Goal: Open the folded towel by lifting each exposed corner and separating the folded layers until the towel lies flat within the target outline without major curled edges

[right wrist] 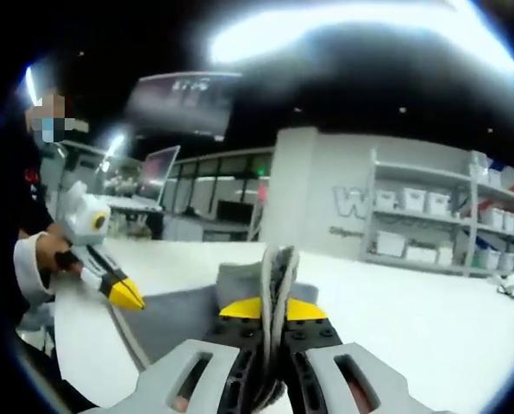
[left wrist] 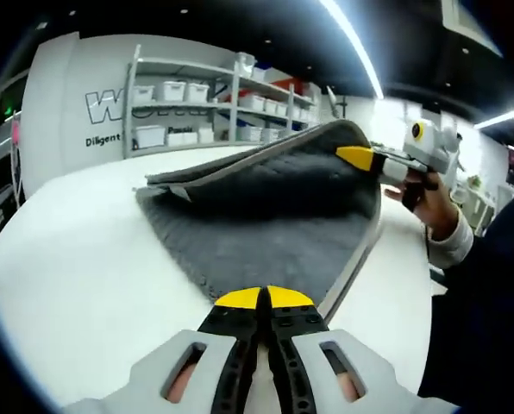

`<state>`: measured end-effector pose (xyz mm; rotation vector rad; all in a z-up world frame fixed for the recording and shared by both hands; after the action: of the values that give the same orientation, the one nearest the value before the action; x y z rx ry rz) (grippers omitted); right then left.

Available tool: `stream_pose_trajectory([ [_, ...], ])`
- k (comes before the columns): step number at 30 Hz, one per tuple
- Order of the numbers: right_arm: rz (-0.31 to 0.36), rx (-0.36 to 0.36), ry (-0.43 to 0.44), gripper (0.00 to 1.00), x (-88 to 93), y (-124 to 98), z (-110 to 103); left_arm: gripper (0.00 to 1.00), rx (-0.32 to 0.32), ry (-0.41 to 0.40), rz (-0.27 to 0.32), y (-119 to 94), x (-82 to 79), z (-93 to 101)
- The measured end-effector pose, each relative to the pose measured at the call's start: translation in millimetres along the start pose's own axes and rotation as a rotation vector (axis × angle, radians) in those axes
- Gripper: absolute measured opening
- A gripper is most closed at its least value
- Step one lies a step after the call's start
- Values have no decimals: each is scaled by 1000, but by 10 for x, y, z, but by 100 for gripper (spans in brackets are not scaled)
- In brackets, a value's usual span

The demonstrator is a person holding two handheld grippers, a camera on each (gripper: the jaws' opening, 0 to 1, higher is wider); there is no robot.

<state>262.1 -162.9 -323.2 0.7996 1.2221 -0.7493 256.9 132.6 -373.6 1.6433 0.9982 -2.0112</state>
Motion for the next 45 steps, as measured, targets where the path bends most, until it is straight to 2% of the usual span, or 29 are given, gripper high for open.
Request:
stream_pose_trajectory([
  [5,-12,47,36,0,44,-80,76,1,3,-13,0,1,6,0],
  [12,-41,73,105,0,151,-174,79,1,4,-20,0,-1,12,5],
  [24,-103,125,126,0,321,-338,162,1,-1,-17,3,-2,22,12],
  [27,-124,135,108,2,343,-347,207,1,1,-18,4,1,24,13],
  [34,-128,108,121,3,327,-323,236,1,7,-16,5,2,28,11],
  [38,-138,84,107,9,278,-289,266,1,4,-4,3,25,24,76],
  [42,-112,68,96,9,184,-278,285,1,5,-1,5,39,18,90],
  [45,-120,28,85,10,173,-251,251,1,7,-11,7,53,22,131],
])
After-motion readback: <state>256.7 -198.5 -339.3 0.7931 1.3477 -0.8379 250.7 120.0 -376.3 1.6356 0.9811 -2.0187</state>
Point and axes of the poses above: the point that each gripper's makers call its tool centre point, and the gripper's own axes: y roughly forward along the fingers, z roughly to its right, x roughly out of its underside, the point moved 10 cm from there along -y, roughly backward along the fingers, and after that the axes turned 5 degrees about z, right-handed, at the moved point
